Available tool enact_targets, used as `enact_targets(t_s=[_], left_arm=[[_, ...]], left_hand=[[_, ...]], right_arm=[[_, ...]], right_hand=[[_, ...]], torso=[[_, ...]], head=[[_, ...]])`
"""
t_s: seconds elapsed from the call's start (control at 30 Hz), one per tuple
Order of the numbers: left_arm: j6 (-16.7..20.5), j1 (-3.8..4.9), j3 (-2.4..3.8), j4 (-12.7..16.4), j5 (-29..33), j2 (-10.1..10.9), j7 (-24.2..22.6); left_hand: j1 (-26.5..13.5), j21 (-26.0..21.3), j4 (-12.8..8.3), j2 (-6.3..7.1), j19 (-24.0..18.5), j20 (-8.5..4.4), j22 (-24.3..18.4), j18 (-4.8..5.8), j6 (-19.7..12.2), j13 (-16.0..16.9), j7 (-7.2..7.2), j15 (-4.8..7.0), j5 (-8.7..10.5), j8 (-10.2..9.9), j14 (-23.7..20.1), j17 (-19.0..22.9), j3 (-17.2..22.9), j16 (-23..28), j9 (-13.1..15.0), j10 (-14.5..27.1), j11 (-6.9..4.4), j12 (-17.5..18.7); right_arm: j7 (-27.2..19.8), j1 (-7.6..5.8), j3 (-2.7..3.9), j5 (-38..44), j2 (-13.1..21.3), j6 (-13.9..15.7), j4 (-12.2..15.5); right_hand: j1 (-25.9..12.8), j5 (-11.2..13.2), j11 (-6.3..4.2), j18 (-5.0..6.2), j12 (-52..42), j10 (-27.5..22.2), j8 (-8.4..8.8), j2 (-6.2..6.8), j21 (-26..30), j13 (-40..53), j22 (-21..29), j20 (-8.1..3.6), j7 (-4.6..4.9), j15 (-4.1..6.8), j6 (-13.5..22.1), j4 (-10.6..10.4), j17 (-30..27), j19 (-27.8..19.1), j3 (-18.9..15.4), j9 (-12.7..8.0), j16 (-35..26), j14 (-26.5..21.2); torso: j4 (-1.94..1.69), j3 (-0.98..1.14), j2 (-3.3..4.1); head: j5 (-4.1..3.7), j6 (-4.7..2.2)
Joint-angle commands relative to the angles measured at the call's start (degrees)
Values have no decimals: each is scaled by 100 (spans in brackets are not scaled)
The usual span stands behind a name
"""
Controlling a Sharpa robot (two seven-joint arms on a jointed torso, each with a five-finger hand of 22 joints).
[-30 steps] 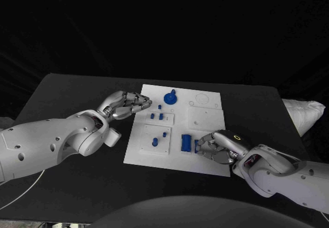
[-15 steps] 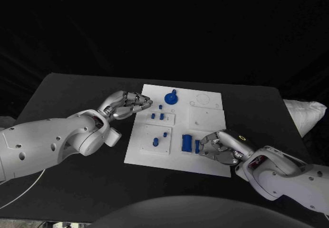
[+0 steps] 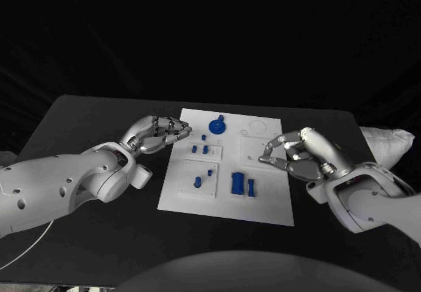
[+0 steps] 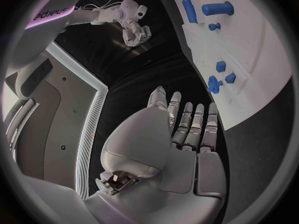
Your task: Assemble the parts on the task board
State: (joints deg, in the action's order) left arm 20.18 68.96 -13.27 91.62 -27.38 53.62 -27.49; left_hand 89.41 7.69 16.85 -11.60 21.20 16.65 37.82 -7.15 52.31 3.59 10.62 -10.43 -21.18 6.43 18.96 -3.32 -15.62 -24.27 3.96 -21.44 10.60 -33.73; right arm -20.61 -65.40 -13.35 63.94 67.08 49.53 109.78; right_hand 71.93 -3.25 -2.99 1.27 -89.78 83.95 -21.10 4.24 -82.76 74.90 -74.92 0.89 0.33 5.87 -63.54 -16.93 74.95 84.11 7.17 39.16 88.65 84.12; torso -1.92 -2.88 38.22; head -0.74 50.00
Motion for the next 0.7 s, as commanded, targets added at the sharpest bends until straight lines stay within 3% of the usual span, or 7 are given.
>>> enact_targets(t_s=[0.03, 0.17, 0.2, 0.23, 0.4, 0.5, 0.7], left_arm=[[325, -18, 4, 52, 63, 16, -636], [549, -32, 5, 123, 136, 66, -1002], [630, -34, 5, 161, 161, 88, -1108], [667, -35, 5, 180, 180, 96, -1158], [759, -37, 6, 230, 227, 77, -1272], [772, -37, 6, 256, 250, 45, -1268], [809, -36, 6, 269, 266, -1, -1243]], left_hand=[[-119, -44, -8, 7, -125, -115, -42, -137, -43, -4, -87, 118, 44, -1, -222, 23, -77, 213, -13, 23, -137, 65], [-372, -116, -4, 112, -304, -590, -123, -333, -212, -9, -434, 603, 209, -118, -518, 74, -261, 705, -26, -33, -560, 175], [-510, -181, -8, 182, -430, -728, -192, -321, -328, -14, -573, 740, 324, -209, -776, 110, -345, 1040, -33, 38, -698, 296], [-624, -294, -12, 227, -673, -793, -489, -322, -629, -18, -719, 813, 454, -286, -959, 132, -395, 1277, -46, 169, -785, 471], [-1345, -511, -8, 742, -1482, -658, -1502, -259, -1385, -73, -1086, 933, 1113, -334, -1721, 274, -57, 2249, -80, 1069, -1290, 1445], [-1658, -497, 9, 1164, -1530, -622, -1581, -284, -1450, -100, -1109, 926, 1341, -342, -1812, 306, 501, 2371, -85, 1250, -1358, 1580], [-1722, -537, 6, 1217, -1636, -565, -1882, -285, -1456, -107, -1115, 930, 1339, -341, -1827, 311, 744, 2396, -85, 1352, -1379, 1624]], right_arm=[[-1190, -217, 2, -1874, 34, 252, 17], [-1564, -447, 1, -3275, 7, -324, -37], [-1630, -506, 1, -3779, -22, -765, -86], [-1651, -532, 1, -4043, -47, -1045, -126], [-1668, -588, 0, -4720, -179, -2056, -348], [-1697, -586, -1, -4837, -221, -2367, -446], [-1718, -532, -2, -4690, -267, -2623, -574]], right_hand=[[-92, -53, 99, 336, -22, 605, 47, -161, 1285, 1510, -819, 61, 111, -119, 176, 70, 402, -671, -4, -60, -659, 69], [-517, -581, 722, 610, 4317, -3626, 573, -333, 5126, -1165, 737, 516, 656, -804, 919, 89, -3030, -3513, -162, -517, -4395, -3189], [-616, -996, 1205, 465, 5365, -4555, 811, -232, 6144, -1888, 1447, 805, 891, -1282, 1299, 100, -3678, -4230, -407, -761, -5435, -4031], [-585, -1002, 1500, 393, 6199, -5191, 1078, -340, 7096, -2764, 2286, 1105, 734, -1525, 1744, -1, -4395, -4688, -664, -1069, -6270, -4587], [-789, -531, 269, 261, 8123, -8023, 1780, -475, 8200, -5263, 6759, 1416, -405, -964, 3792, 44, -6995, -8296, -1165, -2204, -8701, -8252], [-649, -420, -241, 342, 8487, -8257, 1866, -476, 8269, -6364, 7431, 1454, -568, -882, 4320, 8, -7495, -8410, -1418, -2792, -8865, -8412], [-432, -404, -335, 487, 8519, -8296, 1864, -534, 8276, -6802, 7492, 1403, -516, -880, 4308, 15, -7495, -8411, -1514, -3121, -8865, -8412]], torso=[[2, -6, -17], [24, -8, -17], [25, -5, 2], [26, -4, 4], [11, 14, 8], [-6, 19, 24], [-19, 14, 0]], head=[[-3, 0], [36, 0], [34, 0], [31, 0], [-12, 0], [-34, 0], [-42, 0]])
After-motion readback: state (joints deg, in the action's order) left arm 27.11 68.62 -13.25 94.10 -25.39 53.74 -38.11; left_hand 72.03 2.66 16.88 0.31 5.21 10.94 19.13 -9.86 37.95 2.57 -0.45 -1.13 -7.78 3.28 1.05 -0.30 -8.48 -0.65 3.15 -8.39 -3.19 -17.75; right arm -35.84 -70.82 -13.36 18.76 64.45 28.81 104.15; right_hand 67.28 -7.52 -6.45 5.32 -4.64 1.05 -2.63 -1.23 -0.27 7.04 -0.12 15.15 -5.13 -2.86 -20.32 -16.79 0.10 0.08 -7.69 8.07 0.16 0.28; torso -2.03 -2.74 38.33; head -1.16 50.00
